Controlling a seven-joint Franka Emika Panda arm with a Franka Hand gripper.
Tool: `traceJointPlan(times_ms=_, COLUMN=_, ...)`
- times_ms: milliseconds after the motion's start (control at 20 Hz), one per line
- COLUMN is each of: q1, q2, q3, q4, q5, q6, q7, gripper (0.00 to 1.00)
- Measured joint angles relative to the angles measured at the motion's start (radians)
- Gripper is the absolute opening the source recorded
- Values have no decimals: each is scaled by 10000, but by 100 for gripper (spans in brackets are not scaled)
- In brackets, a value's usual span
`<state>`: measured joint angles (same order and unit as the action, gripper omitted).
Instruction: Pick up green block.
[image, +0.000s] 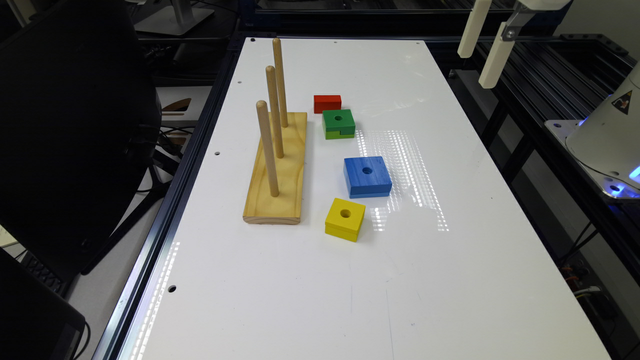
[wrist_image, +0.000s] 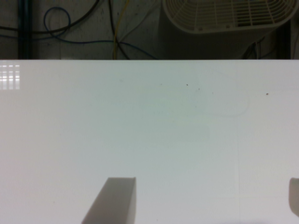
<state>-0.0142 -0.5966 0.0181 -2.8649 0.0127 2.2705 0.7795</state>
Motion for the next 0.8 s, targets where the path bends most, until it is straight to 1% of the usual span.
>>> traceJointPlan(times_ms=300, q1=-233, q2=-7, q3=0, q4=14, q5=-7, q6=1, q7=-145, gripper=100)
traceJointPlan(times_ms=550, q1=-310, q2=-10, q3=0, q4=28, q5=-19, q6=11, q7=-168, gripper=100)
traceJointPlan(times_ms=750, q1=-419, q2=-9, q3=-1, q4=47, q5=-26, q6=63, q7=-251, gripper=100)
traceJointPlan(times_ms=800, q1=-475, q2=-5, q3=-1, q4=55, q5=-26, q6=101, q7=-310, gripper=100)
